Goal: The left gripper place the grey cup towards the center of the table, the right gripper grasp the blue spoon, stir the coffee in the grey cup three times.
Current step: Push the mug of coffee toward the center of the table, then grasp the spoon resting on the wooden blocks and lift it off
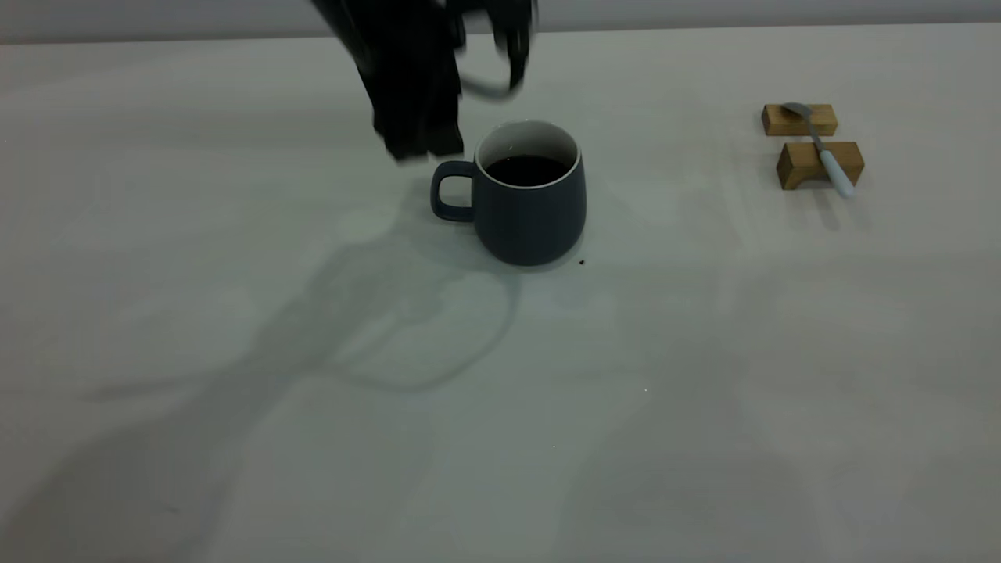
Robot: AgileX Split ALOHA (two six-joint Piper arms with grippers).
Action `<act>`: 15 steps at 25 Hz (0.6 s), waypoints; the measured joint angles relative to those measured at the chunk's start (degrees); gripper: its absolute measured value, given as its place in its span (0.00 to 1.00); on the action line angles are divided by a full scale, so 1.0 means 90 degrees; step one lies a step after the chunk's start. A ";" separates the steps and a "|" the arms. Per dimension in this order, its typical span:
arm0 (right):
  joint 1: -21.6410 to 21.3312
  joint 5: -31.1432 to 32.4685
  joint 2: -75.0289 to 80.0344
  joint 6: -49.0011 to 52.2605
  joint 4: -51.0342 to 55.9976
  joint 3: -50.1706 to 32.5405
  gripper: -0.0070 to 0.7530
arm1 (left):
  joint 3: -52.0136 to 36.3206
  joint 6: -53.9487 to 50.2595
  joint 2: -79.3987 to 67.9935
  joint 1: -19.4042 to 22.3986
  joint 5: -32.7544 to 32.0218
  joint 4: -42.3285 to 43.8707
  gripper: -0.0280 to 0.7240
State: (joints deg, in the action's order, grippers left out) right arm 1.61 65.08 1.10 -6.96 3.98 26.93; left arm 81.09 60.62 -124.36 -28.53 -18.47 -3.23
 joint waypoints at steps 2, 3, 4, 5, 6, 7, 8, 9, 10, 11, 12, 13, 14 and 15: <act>0.0000 0.0000 0.0000 0.0000 0.0000 0.0000 0.32 | 0.0000 -0.0598 0.0438 0.0000 -0.0482 0.0000 0.78; 0.0000 0.0000 0.0000 0.0000 0.0000 0.0000 0.32 | 0.0000 -0.0927 0.0680 0.0008 -0.0662 0.0000 0.78; 0.0000 0.0000 0.0000 0.0000 0.0000 0.0000 0.32 | 0.0000 -0.1352 0.0919 0.0037 -0.0857 0.0000 0.78; 0.0000 0.0000 0.0000 0.0000 0.0000 0.0000 0.32 | 0.0000 -0.1786 0.1156 0.0072 -0.1056 -0.0008 0.78; 0.0000 0.0000 0.0000 0.0000 0.0000 0.0000 0.32 | 0.0000 -0.2151 0.1345 0.0125 -0.1242 -0.0007 0.78; 0.0000 0.0000 0.0000 0.0000 0.0000 0.0000 0.32 | 0.0000 -0.2585 0.1567 0.0199 -0.1417 -0.0007 0.78; 0.0000 0.0000 0.0000 0.0000 0.0000 0.0000 0.32 | 0.0000 -0.3006 0.1780 0.0288 -0.1644 -0.0007 0.78; 0.0000 0.0000 0.0000 0.0000 0.0000 0.0000 0.32 | 0.0000 -0.3380 0.1948 0.0371 -0.1888 0.0006 0.78; 0.0000 0.0000 0.0000 0.0000 0.0000 0.0000 0.32 | 0.0000 -0.3655 0.2143 0.0478 -0.2115 0.0014 0.78; 0.0000 0.0000 0.0000 0.0000 0.0000 0.0000 0.32 | 0.0000 -0.3945 0.2324 0.0591 -0.2415 0.0051 0.79; 0.0000 0.0000 0.0000 0.0000 0.0000 0.0000 0.32 | 0.0000 -0.4183 0.2496 0.0707 -0.2745 0.0079 0.79; 0.0000 0.0000 0.0000 0.0000 0.0000 0.0000 0.32 | 0.0000 -0.4363 0.2634 0.0806 -0.3104 0.0093 0.79; 0.0000 0.0000 0.0000 0.0000 0.0000 0.0000 0.32 | 0.0000 -0.4489 0.2786 0.0918 -0.3400 0.0107 0.79; 0.0000 0.0000 0.0000 0.0000 0.0000 0.0000 0.32 | 0.0000 -0.4632 0.2923 0.1020 -0.3760 0.0121 0.79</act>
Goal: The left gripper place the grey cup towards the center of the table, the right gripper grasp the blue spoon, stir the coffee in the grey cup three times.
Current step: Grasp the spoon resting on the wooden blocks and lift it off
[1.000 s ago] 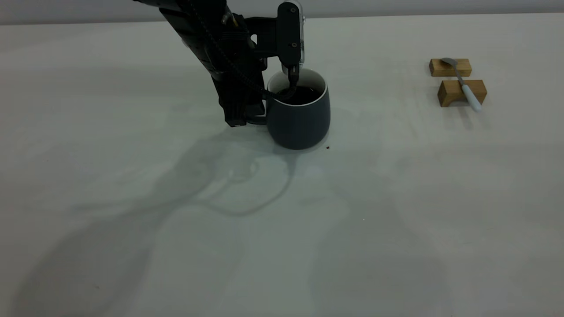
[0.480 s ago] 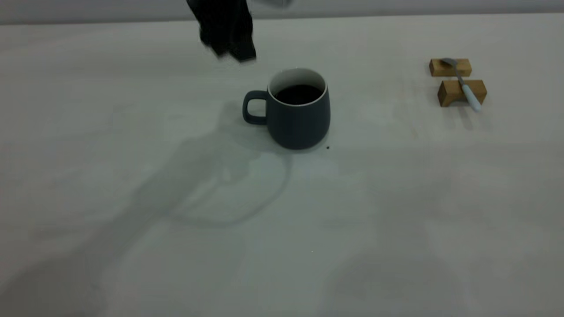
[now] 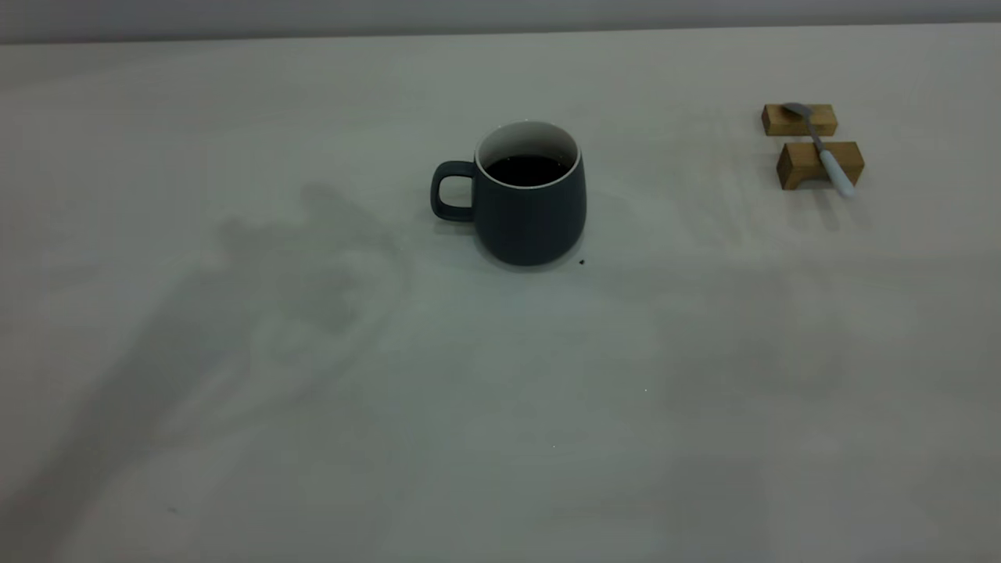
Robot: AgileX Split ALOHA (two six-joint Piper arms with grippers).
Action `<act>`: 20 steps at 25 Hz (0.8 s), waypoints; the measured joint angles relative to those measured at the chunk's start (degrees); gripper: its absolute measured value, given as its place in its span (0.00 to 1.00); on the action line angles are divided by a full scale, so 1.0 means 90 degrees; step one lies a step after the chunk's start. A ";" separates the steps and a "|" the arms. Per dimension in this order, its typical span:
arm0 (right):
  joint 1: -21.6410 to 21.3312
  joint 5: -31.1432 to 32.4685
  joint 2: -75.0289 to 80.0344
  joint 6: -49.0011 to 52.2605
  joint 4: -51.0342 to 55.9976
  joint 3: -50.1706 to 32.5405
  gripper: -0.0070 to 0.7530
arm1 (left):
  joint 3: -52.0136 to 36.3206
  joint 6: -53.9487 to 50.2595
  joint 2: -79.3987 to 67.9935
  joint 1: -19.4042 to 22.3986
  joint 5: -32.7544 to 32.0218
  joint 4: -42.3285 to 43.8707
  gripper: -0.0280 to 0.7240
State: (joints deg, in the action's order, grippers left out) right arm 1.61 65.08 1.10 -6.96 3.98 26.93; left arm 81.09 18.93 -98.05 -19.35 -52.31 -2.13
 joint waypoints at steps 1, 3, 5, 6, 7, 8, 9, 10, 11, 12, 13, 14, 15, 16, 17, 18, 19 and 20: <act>0.0000 0.0000 0.0000 0.0000 0.0000 0.0000 0.32 | 0.0000 -0.0138 0.0110 0.0071 -0.0374 0.0008 0.79; 0.0000 0.0000 0.0000 0.0000 0.0000 0.0000 0.32 | 0.0000 -0.0420 0.0346 0.0205 -0.1135 0.0022 0.79; 0.0000 0.0000 0.0000 0.0000 0.0000 0.0000 0.32 | -0.0013 -0.0718 0.0537 0.0269 -0.1624 0.0146 0.79; 0.0000 0.0000 0.0000 0.0000 0.0000 0.0000 0.32 | -0.0013 -0.0857 0.0645 0.0276 -0.1624 0.0237 0.79; 0.0000 0.0000 0.0000 0.0000 0.0000 0.0000 0.32 | -0.0063 -0.1000 0.0762 0.0283 -0.1624 0.0367 0.79; 0.0000 0.0000 0.0000 0.0000 0.0000 0.0000 0.32 | -0.0167 -0.1113 0.0907 0.0292 -0.1624 0.0466 0.79; 0.0000 0.0000 0.0000 0.0000 0.0000 0.0000 0.32 | -0.0301 -0.1193 0.1052 0.0299 -0.1624 0.0536 0.79; 0.0000 0.0000 0.0000 0.0000 0.0000 0.0000 0.32 | -0.0510 -0.1272 0.1253 0.0299 -0.1624 0.0594 0.79; 0.0000 0.0000 0.0000 0.0000 0.0000 0.0000 0.32 | -0.0775 -0.1337 0.1494 0.0299 -0.1624 0.0607 0.79; 0.0000 0.0000 0.0000 0.0000 0.0000 0.0000 0.32 | -0.1075 -0.1414 0.1717 0.0299 -0.1624 0.0607 0.79; 0.0000 0.0000 0.0000 0.0000 0.0000 0.0000 0.32 | -0.1344 -0.1493 0.2016 0.0299 -0.1624 0.0607 0.79; 0.0000 0.0000 0.0000 0.0000 0.0000 0.0000 0.32 | -0.1680 -0.1615 0.2332 0.0299 -0.1624 0.0613 0.79; 0.0000 0.0000 0.0000 0.0000 0.0000 0.0000 0.32 | -0.2015 -0.1757 0.2662 0.0299 -0.1624 0.0612 0.79; 0.0000 0.0000 0.0000 0.0000 0.0000 0.0000 0.32 | -0.2345 -0.1889 0.2934 0.0299 -0.1624 0.0612 0.79; 0.0000 0.0000 0.0000 0.0000 0.0000 0.0000 0.32 | -0.2620 -0.1988 0.3264 0.0299 -0.1624 0.0612 0.79; 0.0000 0.0000 0.0000 0.0000 0.0000 0.0000 0.32 | -0.2947 -0.2066 0.3593 0.0328 -0.1624 0.0602 0.79; 0.0000 0.0000 0.0000 0.0000 0.0000 0.0000 0.32 | -0.3274 -0.2104 0.3876 0.0390 -0.1624 0.0534 0.79; 0.0000 0.0000 0.0000 0.0000 0.0000 0.0000 0.32 | -0.3539 -0.2140 0.4235 0.0536 -0.1624 0.0442 0.79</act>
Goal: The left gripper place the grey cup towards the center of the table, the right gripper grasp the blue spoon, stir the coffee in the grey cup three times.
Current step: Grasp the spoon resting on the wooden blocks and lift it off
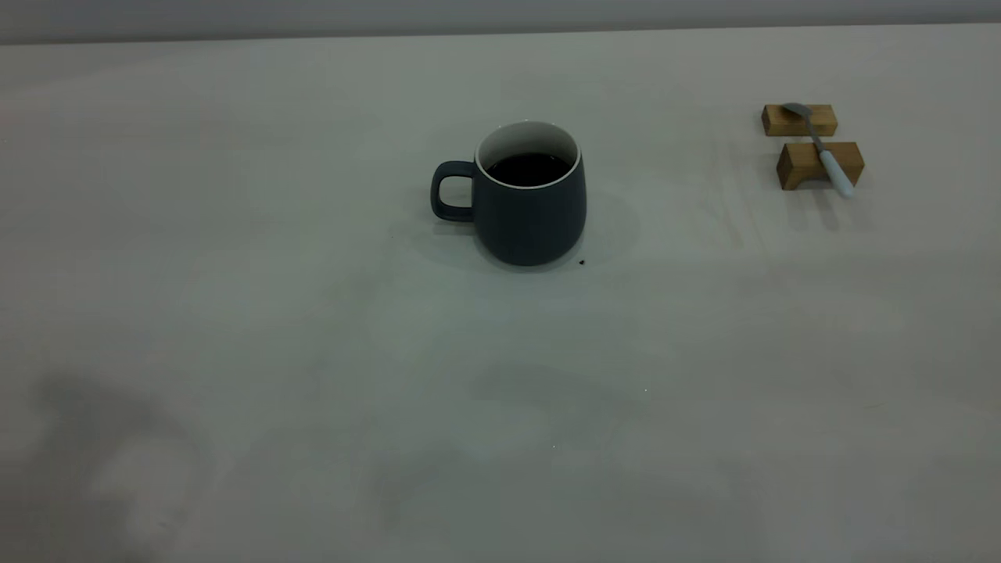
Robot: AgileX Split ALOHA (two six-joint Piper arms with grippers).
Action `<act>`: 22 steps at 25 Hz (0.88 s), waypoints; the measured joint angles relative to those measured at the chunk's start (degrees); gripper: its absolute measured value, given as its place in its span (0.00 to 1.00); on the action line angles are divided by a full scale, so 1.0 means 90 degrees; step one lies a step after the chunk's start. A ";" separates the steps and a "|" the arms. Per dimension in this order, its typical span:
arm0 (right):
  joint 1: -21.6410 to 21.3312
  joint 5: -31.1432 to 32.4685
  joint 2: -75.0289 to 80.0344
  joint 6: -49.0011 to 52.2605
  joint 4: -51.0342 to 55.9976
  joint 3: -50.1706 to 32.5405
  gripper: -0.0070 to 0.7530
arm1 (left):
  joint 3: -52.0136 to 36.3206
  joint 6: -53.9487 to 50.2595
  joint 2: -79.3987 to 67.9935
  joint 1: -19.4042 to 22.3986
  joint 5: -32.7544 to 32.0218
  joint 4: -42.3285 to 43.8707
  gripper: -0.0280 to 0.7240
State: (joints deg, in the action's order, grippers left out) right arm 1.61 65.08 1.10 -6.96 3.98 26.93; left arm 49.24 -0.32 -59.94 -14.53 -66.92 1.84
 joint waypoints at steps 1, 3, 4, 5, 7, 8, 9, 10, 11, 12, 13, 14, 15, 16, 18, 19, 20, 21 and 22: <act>0.0000 0.0000 0.0000 0.0000 0.0000 0.0000 0.32 | -0.0313 -0.0018 0.0369 0.0209 0.0000 -0.0114 0.79; 0.0000 0.0000 0.0000 0.0000 0.0000 0.0000 0.32 | -0.0882 -0.0023 0.1065 0.0658 0.0032 -0.0243 0.79; 0.0000 0.0000 0.0000 0.0000 0.0000 0.0000 0.32 | -0.1095 -0.0023 0.1438 0.0899 0.0031 -0.0253 0.79; 0.0000 0.0000 0.0000 0.0000 0.0000 0.0000 0.32 | -0.1326 -0.0023 0.1802 0.1108 0.0040 -0.0247 0.79; 0.0000 0.0000 0.0000 0.0000 0.0000 0.0000 0.32 | -0.1670 -0.0023 0.2435 0.1368 0.0122 -0.0247 0.79; 0.0000 0.0000 0.0000 0.0000 0.0000 0.0000 0.32 | -0.1821 -0.0023 0.2756 0.1447 0.0177 -0.0247 0.79; 0.0000 0.0000 0.0000 0.0000 0.0000 0.0000 0.32 | -0.1953 -0.0023 0.3073 0.1490 0.0250 -0.0247 0.79; 0.0000 0.0000 0.0000 0.0000 0.0000 0.0000 0.32 | -0.2071 -0.0023 0.3334 0.1492 0.0301 -0.0247 0.79; 0.0000 0.0000 0.0000 0.0000 0.0000 0.0000 0.32 | -0.2155 -0.0023 0.3639 0.1493 0.0333 -0.0247 0.79; 0.0000 0.0000 0.0000 0.0000 0.0000 0.0000 0.32 | -0.2237 -0.0023 0.3936 0.1493 0.0356 -0.0247 0.79; 0.0000 0.0000 0.0000 0.0000 0.0000 0.0000 0.32 | -0.2293 -0.0023 0.4216 0.1499 0.0368 -0.0247 0.79; 0.0000 0.0000 0.0000 0.0000 0.0000 0.0000 0.32 | -0.2329 -0.0023 0.4432 0.1499 0.0372 -0.0247 0.79; 0.0000 0.0000 0.0000 0.0000 0.0000 0.0000 0.32 | -0.2354 -0.0023 0.4666 0.1499 0.0364 -0.0247 0.79; 0.0000 0.0000 0.0000 0.0000 0.0000 0.0000 0.32 | -0.2367 -0.0017 0.4875 0.1499 0.0357 -0.0247 0.79; 0.0000 0.0000 0.0000 0.0000 0.0000 0.0000 0.32 | -0.2367 0.0036 0.5208 0.1499 0.0357 -0.0247 0.79; 0.0000 0.0000 0.0000 0.0000 0.0000 0.0000 0.32 | -0.2367 0.0036 0.5368 0.1499 0.0351 -0.0247 0.79; 0.0000 0.0000 0.0000 0.0000 0.0000 0.0000 0.32 | -0.2371 0.0036 0.5510 0.1499 0.0350 -0.0247 0.79; 0.0000 0.0000 0.0000 0.0000 0.0000 0.0000 0.32 | -0.2371 0.0036 0.5617 0.1499 0.0342 -0.0247 0.79; 0.0000 0.0000 0.0000 0.0000 0.0000 0.0000 0.32 | -0.2371 0.0036 0.5738 0.1499 0.0336 -0.0247 0.79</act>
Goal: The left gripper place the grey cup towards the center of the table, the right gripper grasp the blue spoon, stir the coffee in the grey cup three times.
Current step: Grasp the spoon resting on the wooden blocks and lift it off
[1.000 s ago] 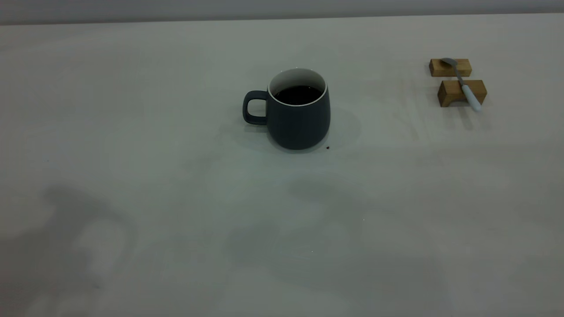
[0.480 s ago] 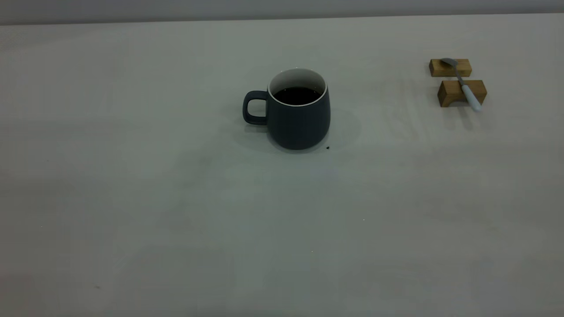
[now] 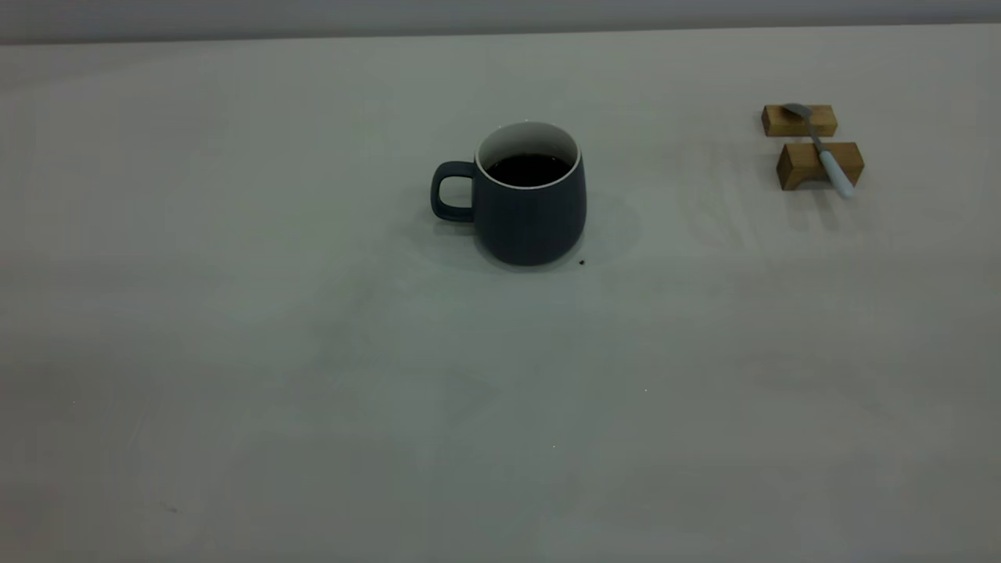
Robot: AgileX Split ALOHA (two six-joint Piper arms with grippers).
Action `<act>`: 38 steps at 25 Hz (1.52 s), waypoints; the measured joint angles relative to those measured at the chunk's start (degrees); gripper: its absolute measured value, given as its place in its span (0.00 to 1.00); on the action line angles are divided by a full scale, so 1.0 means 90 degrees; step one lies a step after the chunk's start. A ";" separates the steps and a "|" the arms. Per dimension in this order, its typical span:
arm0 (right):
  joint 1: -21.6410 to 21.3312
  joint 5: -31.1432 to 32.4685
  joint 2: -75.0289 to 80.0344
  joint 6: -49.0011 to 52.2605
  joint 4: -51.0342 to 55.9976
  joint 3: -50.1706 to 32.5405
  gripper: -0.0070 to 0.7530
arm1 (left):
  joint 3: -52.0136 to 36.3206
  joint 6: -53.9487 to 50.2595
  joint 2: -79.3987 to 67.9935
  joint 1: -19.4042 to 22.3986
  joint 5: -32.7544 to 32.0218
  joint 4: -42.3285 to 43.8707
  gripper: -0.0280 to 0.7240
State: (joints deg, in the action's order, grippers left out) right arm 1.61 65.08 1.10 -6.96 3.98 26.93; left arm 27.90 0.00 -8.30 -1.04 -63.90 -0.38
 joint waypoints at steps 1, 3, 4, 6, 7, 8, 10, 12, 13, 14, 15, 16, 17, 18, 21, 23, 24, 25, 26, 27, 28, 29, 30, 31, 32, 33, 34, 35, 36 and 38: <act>0.0000 0.0000 0.0000 0.0000 0.0000 0.0000 0.32 | 0.0000 0.0000 0.0115 0.0000 -0.0004 0.0000 0.79; 0.0000 0.0000 0.0000 0.0000 0.0000 0.0000 0.32 | 0.0000 0.0000 0.0300 0.0000 -0.0012 0.0000 0.79; 0.0000 0.0000 0.0000 0.0000 0.0000 0.0000 0.32 | 0.0000 0.0000 0.0400 0.0000 -0.0017 0.0000 0.79; 0.0000 0.0000 0.0000 0.0000 0.0000 0.0000 0.32 | 0.0000 0.0036 0.0593 0.0000 -0.0035 0.0000 0.79; 0.0000 0.0000 0.0000 0.0000 0.0000 0.0000 0.32 | 0.0000 0.0036 0.0686 0.0000 -0.0041 0.0000 0.79; 0.0000 0.0000 0.0000 0.0000 0.0000 0.0000 0.32 | 0.0000 0.0036 0.0765 0.0000 -0.0056 0.0000 0.79; 0.0000 0.0000 0.0000 0.0000 0.0000 0.0000 0.32 | 0.0000 0.0036 0.0893 0.0000 -0.0073 0.0000 0.79; 0.0000 0.0000 0.0000 0.0000 0.0000 0.0000 0.32 | 0.0000 0.0036 0.1016 0.0000 -0.0079 0.0000 0.79; 0.0000 0.0000 0.0000 0.0000 0.0000 0.0000 0.32 | 0.0000 0.0036 0.1031 0.0000 -0.0085 0.0000 0.79; 0.0000 0.0000 0.0000 0.0000 0.0000 0.0000 0.32 | 0.0000 0.0036 0.1034 0.0000 -0.0091 0.0000 0.79; 0.0000 0.0000 0.0000 0.0000 0.0000 0.0000 0.32 | 0.0000 0.0036 0.1039 0.0000 -0.0091 0.0000 0.79; 0.0000 0.0000 0.0000 0.0000 0.0000 0.0000 0.32 | 0.0000 0.0036 0.1039 0.0000 -0.0091 0.0000 0.79; 0.0000 0.0000 0.0000 0.0000 0.0000 0.0000 0.32 | 0.0000 0.0036 0.1039 0.0000 -0.0091 0.0000 0.79; 0.0000 0.0000 0.0000 0.0000 0.0000 0.0000 0.32 | 0.0000 0.0036 0.1039 0.0000 -0.0091 0.0000 0.79; 0.0000 0.0000 0.0000 0.0000 0.0000 0.0000 0.32 | 0.0000 0.0036 0.1040 0.0000 -0.0093 0.0000 0.79; 0.0000 0.0000 0.0000 0.0000 0.0000 0.0000 0.32 | 0.0000 0.0036 0.1040 0.0000 -0.0093 0.0000 0.79; 0.0000 0.0000 0.0000 0.0000 0.0000 0.0000 0.32 | 0.0000 0.0036 0.1040 0.0000 -0.0093 0.0000 0.79; 0.0000 0.0000 0.0000 0.0000 0.0000 0.0000 0.32 | 0.0000 0.0036 0.1040 0.0000 -0.0093 0.0000 0.79; 0.0000 0.0000 0.0000 0.0000 0.0000 0.0000 0.32 | 0.0000 0.0036 0.1040 0.0000 -0.0093 0.0000 0.79; 0.0000 0.0000 0.0000 0.0000 0.0000 0.0000 0.32 | 0.0000 0.0036 0.1040 0.0000 -0.0093 0.0000 0.79; 0.0000 0.0000 0.0000 0.0000 0.0000 0.0000 0.32 | 0.0000 0.0036 0.1040 0.0000 -0.0093 0.0000 0.79; 0.0000 0.0000 0.0000 0.0000 0.0000 0.0000 0.32 | 0.0000 0.0036 0.1040 0.0000 -0.0093 0.0000 0.79; 0.0000 0.0000 0.0000 0.0000 0.0000 0.0000 0.32 | 0.0000 0.0036 0.1040 0.0000 -0.0093 0.0000 0.79; 0.0000 0.0000 0.0000 0.0000 0.0000 0.0000 0.32 | 0.0000 0.0036 0.1040 0.0000 -0.0093 0.0000 0.79; 0.0000 0.0000 0.0000 0.0000 0.0000 0.0000 0.32 | 0.0000 0.0036 0.1040 0.0000 -0.0093 0.0000 0.79; 0.0000 0.0000 0.0000 0.0000 0.0000 0.0000 0.32 | 0.0000 0.0036 0.1040 0.0000 -0.0093 0.0000 0.79; 0.0000 0.0000 0.0000 0.0000 0.0000 0.0000 0.32 | 0.0000 0.0036 0.1040 0.0000 -0.0093 0.0000 0.79; 0.0000 0.0000 0.0000 0.0016 0.0000 0.0000 0.32 | 0.0000 0.0036 0.1040 0.0000 -0.0093 0.0000 0.79; 0.0000 0.0000 0.0000 0.0065 0.0000 0.0000 0.32 | 0.0000 0.0036 0.1040 0.0000 -0.0093 0.0000 0.79; 0.0000 0.0000 0.0022 0.0203 -0.0025 0.0000 0.32 | 0.0000 0.0036 0.1040 0.0000 -0.0093 0.0000 0.79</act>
State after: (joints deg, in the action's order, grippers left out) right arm 1.61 65.08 1.30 -5.13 3.75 26.93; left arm 27.90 0.32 1.06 -1.04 -64.73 -0.38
